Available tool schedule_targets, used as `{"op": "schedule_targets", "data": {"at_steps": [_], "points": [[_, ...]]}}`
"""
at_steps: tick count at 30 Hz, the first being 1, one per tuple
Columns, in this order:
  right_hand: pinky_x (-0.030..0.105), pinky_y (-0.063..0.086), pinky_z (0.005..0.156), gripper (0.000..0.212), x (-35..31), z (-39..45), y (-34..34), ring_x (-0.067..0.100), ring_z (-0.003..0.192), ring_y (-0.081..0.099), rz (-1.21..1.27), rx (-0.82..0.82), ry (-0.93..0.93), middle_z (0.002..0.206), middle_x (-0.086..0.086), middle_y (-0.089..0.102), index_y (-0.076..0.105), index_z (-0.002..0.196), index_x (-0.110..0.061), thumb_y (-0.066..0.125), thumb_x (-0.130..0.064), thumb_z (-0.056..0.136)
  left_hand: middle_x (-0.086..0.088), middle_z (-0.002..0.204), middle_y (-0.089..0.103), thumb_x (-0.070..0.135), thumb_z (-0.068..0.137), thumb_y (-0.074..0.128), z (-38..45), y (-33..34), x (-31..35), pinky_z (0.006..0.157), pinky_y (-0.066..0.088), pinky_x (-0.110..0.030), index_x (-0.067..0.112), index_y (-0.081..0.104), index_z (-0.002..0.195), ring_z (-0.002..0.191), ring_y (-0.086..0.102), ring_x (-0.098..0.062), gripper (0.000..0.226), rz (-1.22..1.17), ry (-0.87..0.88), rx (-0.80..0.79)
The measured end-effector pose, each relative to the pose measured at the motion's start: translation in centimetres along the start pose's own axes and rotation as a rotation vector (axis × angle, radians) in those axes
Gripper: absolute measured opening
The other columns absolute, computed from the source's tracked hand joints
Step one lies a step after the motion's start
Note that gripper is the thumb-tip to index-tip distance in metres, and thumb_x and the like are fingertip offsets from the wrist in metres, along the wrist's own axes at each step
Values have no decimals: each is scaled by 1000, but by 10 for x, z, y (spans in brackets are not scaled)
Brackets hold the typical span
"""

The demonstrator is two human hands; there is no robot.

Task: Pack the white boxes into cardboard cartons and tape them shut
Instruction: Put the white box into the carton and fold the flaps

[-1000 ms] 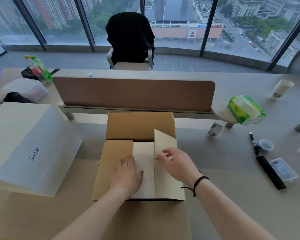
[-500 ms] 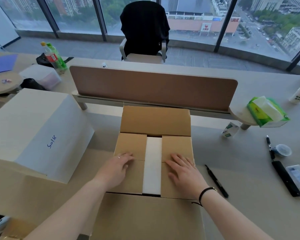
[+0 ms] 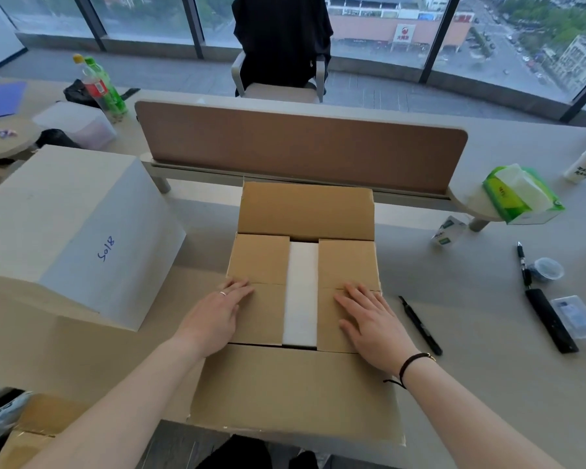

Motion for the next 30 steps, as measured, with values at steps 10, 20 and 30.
{"op": "schedule_targets", "data": {"at_steps": [10, 20, 30], "points": [[40, -3, 126, 73, -44, -50, 16, 12, 155, -3, 35, -143, 96, 169, -7, 7, 24, 157, -39, 40, -71, 93, 11, 167, 20, 60, 99, 44, -46, 7, 28, 126, 15, -38, 37, 37, 153, 155, 14, -12, 59, 119, 143, -166], [38, -2, 126, 104, -115, -96, 32, 12, 155, 1, 1, -245, 15, 169, -9, 5, 19, 157, -40, 74, -65, 73, 9, 169, 12, 72, 71, 68, -104, 22, 65, 127, -1, -42, 45, 14, 157, 155, 6, -12, 105, 248, 359, -389], [31, 49, 92, 34, -112, -98, -54, 15, 109, 60, 41, 65, 149, 120, -9, 67, 63, 127, -33, 57, -26, 94, 19, 127, 64, 53, 93, 59, -84, -53, 62, 98, 49, -31, 41, 60, 132, 119, 57, -6, 41, 73, 308, -197]]}}
Point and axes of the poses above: each hand's wrist, its own z-axis towards the middle knuckle, its own y-axis out of the palm, x = y × z, the point moved 7 cm from there along z, towards the middle knuckle
